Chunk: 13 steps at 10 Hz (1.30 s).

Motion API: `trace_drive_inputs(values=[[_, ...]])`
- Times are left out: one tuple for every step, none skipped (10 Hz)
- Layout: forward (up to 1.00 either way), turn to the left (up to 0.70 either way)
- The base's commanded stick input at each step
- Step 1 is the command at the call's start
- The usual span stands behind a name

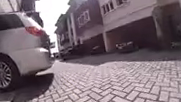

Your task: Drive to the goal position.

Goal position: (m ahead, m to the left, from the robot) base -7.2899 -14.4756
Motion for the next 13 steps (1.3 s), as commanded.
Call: trace_drive_inputs(values=[[0.0, -0.7], [0.0, -0.7], [0.0, -0.7], [0.0, -0.7], [0.0, -0.7], [0.0, -0.7], [0.0, -0.7], [0.0, -0.7], [0.0, -0.7], [0.0, -0.7], [0.0, -0.7], [0.0, -0.7], [0.0, -0.7]])
